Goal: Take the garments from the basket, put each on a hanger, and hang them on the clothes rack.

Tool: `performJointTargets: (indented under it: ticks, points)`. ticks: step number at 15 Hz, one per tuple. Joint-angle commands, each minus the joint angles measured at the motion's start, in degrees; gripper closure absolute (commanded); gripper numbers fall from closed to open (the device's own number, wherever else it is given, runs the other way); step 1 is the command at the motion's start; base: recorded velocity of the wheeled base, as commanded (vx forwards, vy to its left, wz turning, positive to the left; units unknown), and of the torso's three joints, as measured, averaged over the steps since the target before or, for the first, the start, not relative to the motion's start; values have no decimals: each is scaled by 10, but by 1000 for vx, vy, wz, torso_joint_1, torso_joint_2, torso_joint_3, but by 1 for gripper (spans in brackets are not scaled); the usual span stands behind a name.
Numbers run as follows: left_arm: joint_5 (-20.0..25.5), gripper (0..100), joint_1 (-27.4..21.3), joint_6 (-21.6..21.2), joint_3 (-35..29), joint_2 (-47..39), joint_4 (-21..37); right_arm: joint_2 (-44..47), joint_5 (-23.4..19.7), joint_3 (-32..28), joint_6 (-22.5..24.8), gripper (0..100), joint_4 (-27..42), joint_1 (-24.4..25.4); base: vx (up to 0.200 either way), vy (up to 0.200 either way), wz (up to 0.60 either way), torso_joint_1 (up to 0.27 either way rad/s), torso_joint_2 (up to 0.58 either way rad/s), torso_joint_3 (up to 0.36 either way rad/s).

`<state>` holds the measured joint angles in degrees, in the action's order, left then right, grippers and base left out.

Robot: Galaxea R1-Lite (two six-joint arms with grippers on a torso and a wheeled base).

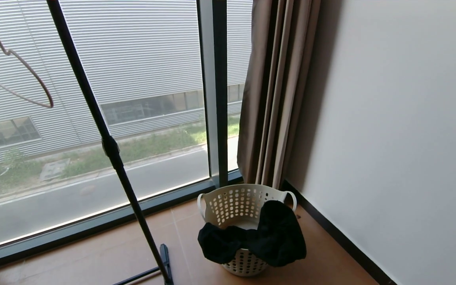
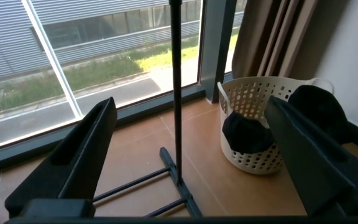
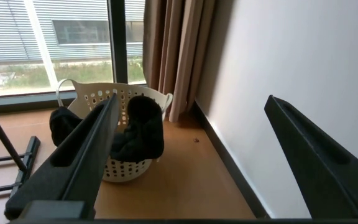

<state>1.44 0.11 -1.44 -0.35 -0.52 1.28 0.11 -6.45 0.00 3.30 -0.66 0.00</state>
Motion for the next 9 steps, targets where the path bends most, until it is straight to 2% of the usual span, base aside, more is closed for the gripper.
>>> performJointTargets:
  ticks: [1, 2, 9]
  points:
    - [0, 0, 0, 0, 0, -1, 0, 0, -1, 0, 0, 0, 0, 0, 200, 0, 0, -12, 2, 7]
    - [-1, 0, 0, -1, 0, -1, 0, 0, -1, 0, 0, 0, 0, 0, 200, 0, 0, -7, 2, 2]
    - [-1, 0, 0, -9, 1, -1, 1, 0, -1, 0, 1, 0, 0, 0, 0, 0, 0, 0, 0, 0]
